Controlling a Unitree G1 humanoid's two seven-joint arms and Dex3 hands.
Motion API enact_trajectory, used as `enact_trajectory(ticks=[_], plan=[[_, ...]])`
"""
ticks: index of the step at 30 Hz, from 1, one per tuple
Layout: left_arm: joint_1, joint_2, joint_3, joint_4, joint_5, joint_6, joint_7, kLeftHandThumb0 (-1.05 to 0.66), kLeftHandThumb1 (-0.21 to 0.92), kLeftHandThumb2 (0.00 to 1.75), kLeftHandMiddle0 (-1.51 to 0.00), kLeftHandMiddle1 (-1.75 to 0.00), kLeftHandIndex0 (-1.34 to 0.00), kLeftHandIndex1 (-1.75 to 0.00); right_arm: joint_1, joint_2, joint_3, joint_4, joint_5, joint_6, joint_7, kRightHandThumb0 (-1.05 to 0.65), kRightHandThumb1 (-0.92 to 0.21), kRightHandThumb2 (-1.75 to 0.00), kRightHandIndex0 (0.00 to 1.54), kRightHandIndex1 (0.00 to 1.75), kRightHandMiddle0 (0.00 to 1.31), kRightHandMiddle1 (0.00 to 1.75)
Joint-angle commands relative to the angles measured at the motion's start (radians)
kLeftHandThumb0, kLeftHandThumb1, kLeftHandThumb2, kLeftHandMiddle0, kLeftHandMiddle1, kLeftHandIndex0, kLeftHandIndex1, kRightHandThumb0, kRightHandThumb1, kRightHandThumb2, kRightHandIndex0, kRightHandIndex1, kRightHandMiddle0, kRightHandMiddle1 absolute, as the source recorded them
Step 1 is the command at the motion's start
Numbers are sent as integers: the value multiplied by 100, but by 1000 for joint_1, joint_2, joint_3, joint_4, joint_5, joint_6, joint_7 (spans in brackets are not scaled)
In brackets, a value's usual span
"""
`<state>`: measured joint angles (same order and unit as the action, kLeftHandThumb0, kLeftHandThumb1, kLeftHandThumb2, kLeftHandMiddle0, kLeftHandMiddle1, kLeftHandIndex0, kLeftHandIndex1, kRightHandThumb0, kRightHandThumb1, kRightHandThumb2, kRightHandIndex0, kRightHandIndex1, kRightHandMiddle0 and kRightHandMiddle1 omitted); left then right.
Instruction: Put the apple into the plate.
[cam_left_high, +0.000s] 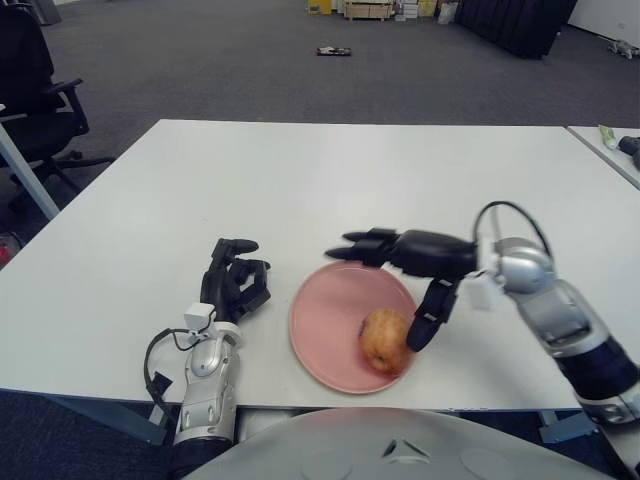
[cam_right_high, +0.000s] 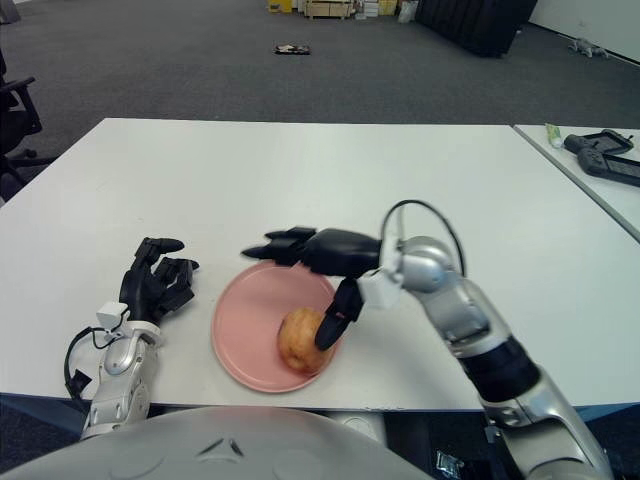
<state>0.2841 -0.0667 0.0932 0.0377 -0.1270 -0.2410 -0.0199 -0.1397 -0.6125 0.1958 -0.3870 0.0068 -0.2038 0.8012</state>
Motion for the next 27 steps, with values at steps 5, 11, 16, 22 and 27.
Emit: enact_trajectory(ticks=[5, 11, 16, 22, 27], plan=[[16, 1, -4, -2, 10, 25, 7, -1, 52, 109, -42, -173, -28, -175, 140, 136, -121, -32, 135, 44, -181, -102, -75, -36, 0, 0, 0, 0], [15, -1, -2, 0, 7, 25, 7, -1, 49, 113, -43, -175, -31, -175, 254, 312, -113, -32, 51, 20, -405, -105, -89, -34, 0, 0, 0, 0], [14, 0, -2, 4, 2, 17, 0, -1, 46, 116, -45, -175, -33, -174, 254, 443, -156, 35, -10, 25, -593, -105, -92, -45, 0, 0, 0, 0], [15, -1, -3, 3, -2, 13, -5, -1, 53, 108, -40, -174, -29, -175, 258, 583, -209, 83, 54, 3, -732, -91, -92, -52, 7, 54, 0, 42], [17, -1, -4, -2, -2, 21, -3, -1, 56, 104, -37, -173, -28, -175, 282, 675, -244, 101, 64, -17, -837, -77, -92, -66, 26, 109, 2, 115]])
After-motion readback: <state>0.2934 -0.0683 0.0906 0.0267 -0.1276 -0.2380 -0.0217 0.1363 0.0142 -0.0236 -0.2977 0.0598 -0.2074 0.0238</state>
